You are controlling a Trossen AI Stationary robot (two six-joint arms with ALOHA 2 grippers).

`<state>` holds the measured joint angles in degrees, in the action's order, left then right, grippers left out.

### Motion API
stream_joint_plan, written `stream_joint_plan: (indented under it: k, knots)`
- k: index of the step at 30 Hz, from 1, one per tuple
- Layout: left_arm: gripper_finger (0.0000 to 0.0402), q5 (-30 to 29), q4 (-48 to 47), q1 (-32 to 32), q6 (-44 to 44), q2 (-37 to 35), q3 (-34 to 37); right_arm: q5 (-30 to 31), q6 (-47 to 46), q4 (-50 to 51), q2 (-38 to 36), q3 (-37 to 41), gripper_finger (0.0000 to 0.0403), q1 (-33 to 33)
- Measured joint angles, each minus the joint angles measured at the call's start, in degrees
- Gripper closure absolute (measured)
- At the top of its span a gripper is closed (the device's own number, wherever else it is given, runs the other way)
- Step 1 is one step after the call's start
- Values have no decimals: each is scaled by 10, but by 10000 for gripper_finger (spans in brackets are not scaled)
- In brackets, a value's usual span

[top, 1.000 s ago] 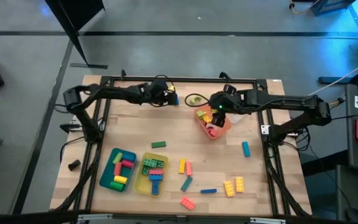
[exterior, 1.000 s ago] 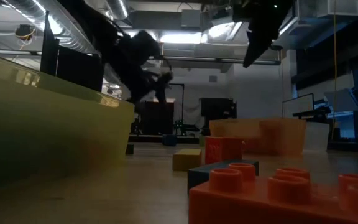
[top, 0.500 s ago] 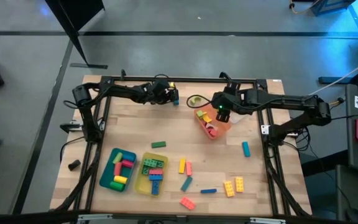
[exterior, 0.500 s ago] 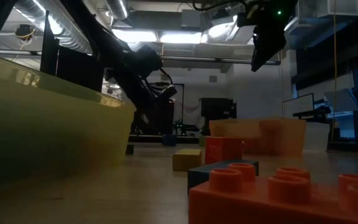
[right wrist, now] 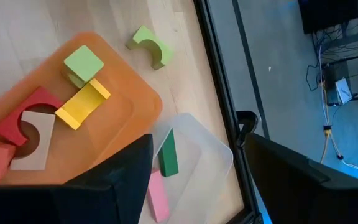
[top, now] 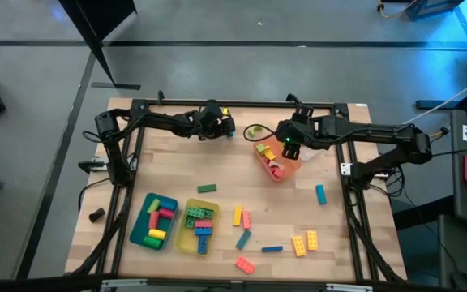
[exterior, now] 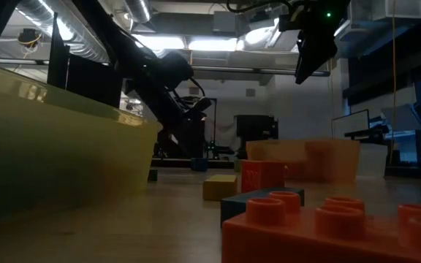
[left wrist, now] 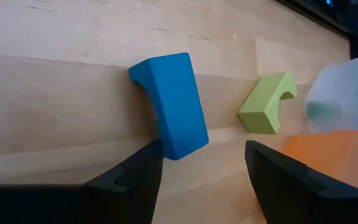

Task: Sort blocks by size
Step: Put the blue arch block into the orange bin

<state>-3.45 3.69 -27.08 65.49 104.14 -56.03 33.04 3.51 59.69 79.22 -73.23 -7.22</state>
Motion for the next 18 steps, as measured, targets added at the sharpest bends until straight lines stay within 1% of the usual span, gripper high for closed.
stream_joint_plan:
  k: [11, 18]
  knots:
    - [190, -8, 0, 2, 22, 0, 0, 0, 0, -5, 0, 0, 148, 0]
    - [190, -16, 8, 5, 42, 27, 0, -3, 0, -31, 0, 0, 148, 0]
